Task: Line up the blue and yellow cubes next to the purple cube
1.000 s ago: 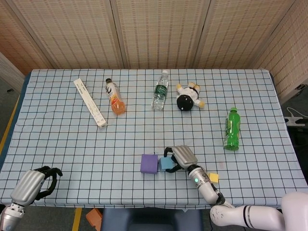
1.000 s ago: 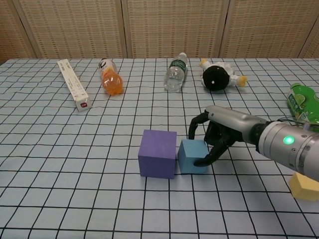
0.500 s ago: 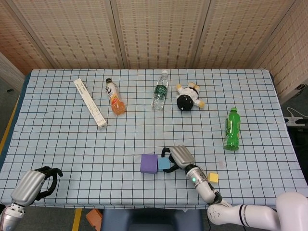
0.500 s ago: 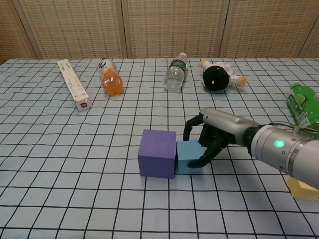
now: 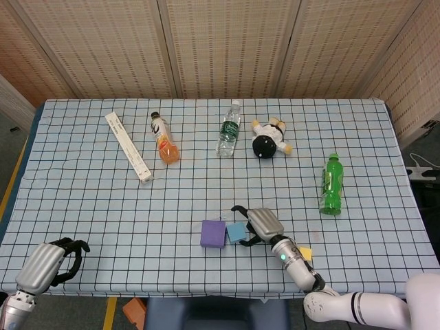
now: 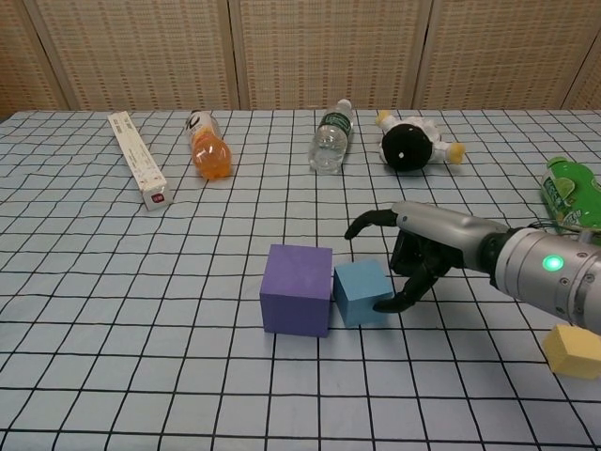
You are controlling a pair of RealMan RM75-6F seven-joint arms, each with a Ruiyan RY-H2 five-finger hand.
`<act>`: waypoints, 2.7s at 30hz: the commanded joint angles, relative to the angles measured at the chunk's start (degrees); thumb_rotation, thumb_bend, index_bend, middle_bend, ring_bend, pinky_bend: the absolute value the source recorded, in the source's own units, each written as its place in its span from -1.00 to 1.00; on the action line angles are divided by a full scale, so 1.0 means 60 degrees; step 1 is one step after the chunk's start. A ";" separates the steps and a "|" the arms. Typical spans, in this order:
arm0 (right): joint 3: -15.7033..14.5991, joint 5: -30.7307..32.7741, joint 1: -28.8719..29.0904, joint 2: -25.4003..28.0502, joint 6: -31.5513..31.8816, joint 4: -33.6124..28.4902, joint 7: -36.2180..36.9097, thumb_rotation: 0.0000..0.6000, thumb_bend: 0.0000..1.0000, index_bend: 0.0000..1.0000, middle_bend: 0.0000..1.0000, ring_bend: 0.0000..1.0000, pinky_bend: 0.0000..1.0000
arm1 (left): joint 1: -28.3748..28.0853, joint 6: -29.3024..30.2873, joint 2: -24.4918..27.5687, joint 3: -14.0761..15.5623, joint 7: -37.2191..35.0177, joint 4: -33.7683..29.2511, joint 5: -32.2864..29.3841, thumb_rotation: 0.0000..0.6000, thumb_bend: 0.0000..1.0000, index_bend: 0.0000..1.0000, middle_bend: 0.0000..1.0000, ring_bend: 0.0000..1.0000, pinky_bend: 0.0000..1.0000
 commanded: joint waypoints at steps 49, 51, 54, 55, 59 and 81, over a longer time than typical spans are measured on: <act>-0.0114 0.3111 0.0875 0.1690 -0.1396 -0.1652 -0.0027 1.00 0.51 -0.10 1.00 0.82 1.00 | -0.0021 -0.0020 -0.0017 0.0037 0.0050 -0.0005 0.0049 1.00 0.15 -0.09 0.17 -0.11 0.22; -0.0156 0.3118 0.0922 0.1672 -0.1435 -0.1609 0.0026 1.00 0.51 -0.10 1.00 0.82 1.00 | -0.0020 -0.0011 -0.0013 0.0036 0.0043 -0.0007 0.0052 1.00 0.15 -0.09 0.17 -0.11 0.22; -0.0226 0.3123 0.0991 0.1644 -0.1527 -0.1550 0.0129 1.00 0.51 -0.10 1.00 0.82 1.00 | -0.0012 0.0014 -0.0012 0.0045 0.0041 -0.0009 0.0080 1.00 0.15 -0.09 0.17 -0.11 0.22; -0.0248 0.3121 0.1015 0.1632 -0.1548 -0.1526 0.0169 1.00 0.51 -0.10 1.00 0.82 1.00 | -0.0021 0.0013 -0.0007 0.0040 0.0036 -0.0006 0.0085 1.00 0.15 -0.09 0.17 -0.11 0.22; -0.0311 0.3067 0.1072 0.1602 -0.1593 -0.1481 0.0299 1.00 0.51 -0.10 1.00 0.82 1.00 | -0.0023 0.0006 -0.0010 0.0039 0.0025 0.0002 0.0076 1.00 0.15 -0.09 0.17 -0.11 0.22; -0.0391 0.2359 0.1090 0.1208 -0.1493 -0.0833 0.0959 1.00 0.51 -0.10 1.00 0.82 1.00 | -0.0022 -0.0006 0.0006 0.0038 0.0017 -0.0020 0.0048 1.00 0.15 -0.08 0.17 -0.11 0.22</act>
